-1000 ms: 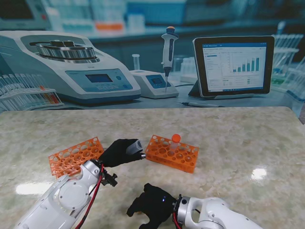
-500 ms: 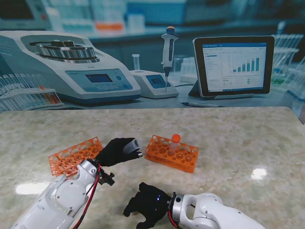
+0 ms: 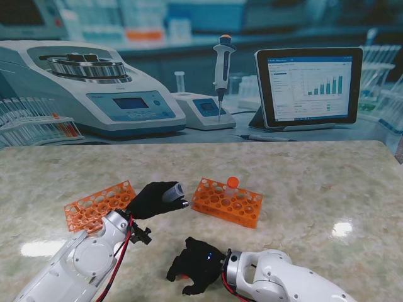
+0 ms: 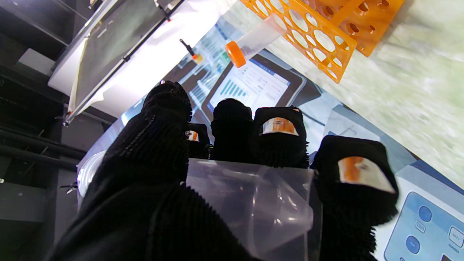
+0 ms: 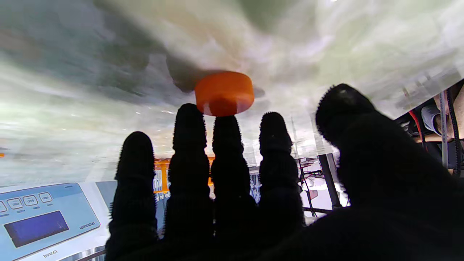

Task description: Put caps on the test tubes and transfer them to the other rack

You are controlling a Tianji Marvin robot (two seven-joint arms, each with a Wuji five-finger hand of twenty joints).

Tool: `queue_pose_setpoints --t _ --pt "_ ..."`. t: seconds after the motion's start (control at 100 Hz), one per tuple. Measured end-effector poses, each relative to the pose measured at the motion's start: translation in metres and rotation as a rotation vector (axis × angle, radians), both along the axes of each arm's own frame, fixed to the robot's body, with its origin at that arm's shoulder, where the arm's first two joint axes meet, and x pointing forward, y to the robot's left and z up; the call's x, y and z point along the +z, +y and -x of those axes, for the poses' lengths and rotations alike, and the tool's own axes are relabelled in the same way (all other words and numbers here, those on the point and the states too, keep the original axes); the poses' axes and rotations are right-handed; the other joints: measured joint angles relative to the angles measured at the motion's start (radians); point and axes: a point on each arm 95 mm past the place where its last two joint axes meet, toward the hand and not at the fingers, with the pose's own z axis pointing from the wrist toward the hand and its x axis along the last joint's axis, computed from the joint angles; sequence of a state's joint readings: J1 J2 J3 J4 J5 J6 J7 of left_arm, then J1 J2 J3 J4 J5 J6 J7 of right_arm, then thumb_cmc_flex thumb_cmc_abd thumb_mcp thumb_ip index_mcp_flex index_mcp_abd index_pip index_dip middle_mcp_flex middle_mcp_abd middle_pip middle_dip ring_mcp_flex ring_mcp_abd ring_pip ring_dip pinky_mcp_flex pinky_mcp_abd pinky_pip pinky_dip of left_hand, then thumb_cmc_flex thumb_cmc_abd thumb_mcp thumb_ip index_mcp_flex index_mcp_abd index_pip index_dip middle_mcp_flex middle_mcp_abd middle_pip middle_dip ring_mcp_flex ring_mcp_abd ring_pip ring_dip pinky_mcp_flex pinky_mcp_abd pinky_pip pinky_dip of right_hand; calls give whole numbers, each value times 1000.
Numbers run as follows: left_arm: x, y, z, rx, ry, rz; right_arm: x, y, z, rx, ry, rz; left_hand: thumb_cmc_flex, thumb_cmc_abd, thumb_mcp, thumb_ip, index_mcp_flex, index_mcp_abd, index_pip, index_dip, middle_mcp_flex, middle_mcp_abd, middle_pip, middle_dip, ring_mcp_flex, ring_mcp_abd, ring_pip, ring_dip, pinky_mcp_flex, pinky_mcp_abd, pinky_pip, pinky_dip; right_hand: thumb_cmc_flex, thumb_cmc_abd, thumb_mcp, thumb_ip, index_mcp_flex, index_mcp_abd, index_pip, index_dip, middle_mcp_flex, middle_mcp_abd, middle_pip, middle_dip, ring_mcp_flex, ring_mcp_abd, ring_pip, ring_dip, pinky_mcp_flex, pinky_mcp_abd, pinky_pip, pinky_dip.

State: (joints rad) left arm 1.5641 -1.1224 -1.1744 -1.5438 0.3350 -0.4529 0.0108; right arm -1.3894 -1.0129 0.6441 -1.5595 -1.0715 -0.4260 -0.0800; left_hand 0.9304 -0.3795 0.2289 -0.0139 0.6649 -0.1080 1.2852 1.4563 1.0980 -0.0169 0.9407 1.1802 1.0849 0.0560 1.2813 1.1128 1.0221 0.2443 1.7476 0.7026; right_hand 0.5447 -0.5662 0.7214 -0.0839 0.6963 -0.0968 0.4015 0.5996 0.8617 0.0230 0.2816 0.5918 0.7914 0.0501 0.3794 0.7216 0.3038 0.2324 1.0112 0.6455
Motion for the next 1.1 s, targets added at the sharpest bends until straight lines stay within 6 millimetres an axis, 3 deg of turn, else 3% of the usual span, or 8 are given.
queue_pose_setpoints --t 0.78,1.1 --pt "0 -4 -1 -6 2 -4 -7 -14 -14 -73 -77 20 0 0 -2 0 0 0 0 0 -1 -1 0 0 0 0 0 -1 0 0 0 -11 91 -83 92 0 33 -15 62 45 29 -1 67 66 47 -27 103 73 75 -34 70 28" --pt "0 -5 -2 -7 4 -7 -7 -18 -19 -88 -95 20 0 0 -2 0 0 0 0 0 -2 -1 0 0 0 0 0 -1 0 0 0 -11 131 -109 109 -38 51 -25 98 54 37 -2 94 91 78 -26 146 88 157 -50 94 28"
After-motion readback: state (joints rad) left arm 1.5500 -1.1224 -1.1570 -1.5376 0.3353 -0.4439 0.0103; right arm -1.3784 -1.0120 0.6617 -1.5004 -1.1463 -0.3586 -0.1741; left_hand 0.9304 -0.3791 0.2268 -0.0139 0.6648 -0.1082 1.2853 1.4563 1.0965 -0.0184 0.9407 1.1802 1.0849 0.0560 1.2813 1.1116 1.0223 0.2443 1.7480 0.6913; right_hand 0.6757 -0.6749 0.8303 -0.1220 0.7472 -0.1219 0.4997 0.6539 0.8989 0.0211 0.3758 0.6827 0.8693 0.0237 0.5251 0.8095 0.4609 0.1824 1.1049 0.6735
